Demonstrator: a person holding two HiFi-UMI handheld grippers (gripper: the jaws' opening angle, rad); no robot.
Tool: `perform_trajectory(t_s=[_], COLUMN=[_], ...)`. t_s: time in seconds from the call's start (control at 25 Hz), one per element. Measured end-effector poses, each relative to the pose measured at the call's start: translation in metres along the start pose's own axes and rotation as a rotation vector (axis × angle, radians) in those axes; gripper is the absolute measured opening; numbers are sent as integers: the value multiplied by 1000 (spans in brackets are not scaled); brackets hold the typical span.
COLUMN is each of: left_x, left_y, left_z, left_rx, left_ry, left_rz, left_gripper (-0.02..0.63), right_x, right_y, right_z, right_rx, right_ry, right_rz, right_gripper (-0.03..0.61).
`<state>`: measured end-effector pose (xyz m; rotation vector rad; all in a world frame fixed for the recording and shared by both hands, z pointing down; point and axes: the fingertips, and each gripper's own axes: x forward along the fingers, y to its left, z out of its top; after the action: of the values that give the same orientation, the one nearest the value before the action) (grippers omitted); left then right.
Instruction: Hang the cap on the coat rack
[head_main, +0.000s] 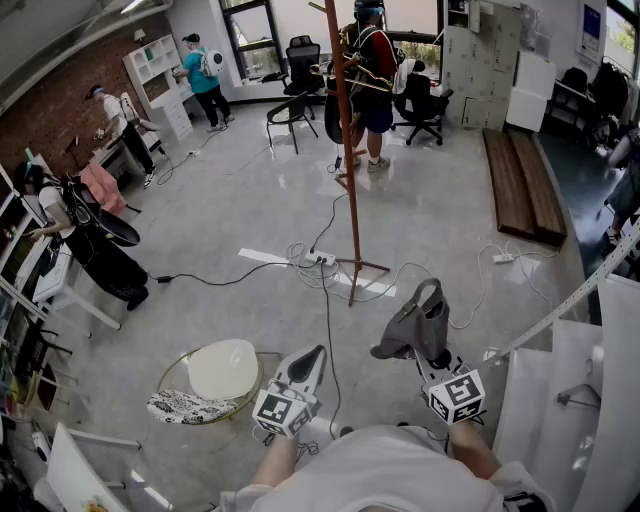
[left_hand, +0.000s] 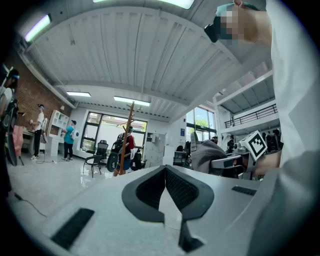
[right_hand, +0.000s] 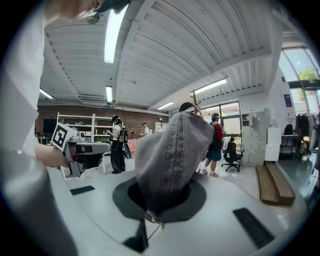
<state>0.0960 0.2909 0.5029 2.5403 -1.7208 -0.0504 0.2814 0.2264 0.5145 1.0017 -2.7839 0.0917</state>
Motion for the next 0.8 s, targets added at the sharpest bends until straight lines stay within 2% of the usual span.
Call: perform_trajectory(t_s=[0.6,0.8], left_x=[-3,-11], left_y=[2,9], left_z=[2,-2], left_rx=[0,29], left_ry=[-2,7], left_rz=[8,8], left_gripper=[9,9], right_x=[1,5], right_y=[3,12], right_z=[4,3], right_rx=[8,8], right_ry=[-17,-29], right_rz=[-5,-3], right_gripper=[18,18])
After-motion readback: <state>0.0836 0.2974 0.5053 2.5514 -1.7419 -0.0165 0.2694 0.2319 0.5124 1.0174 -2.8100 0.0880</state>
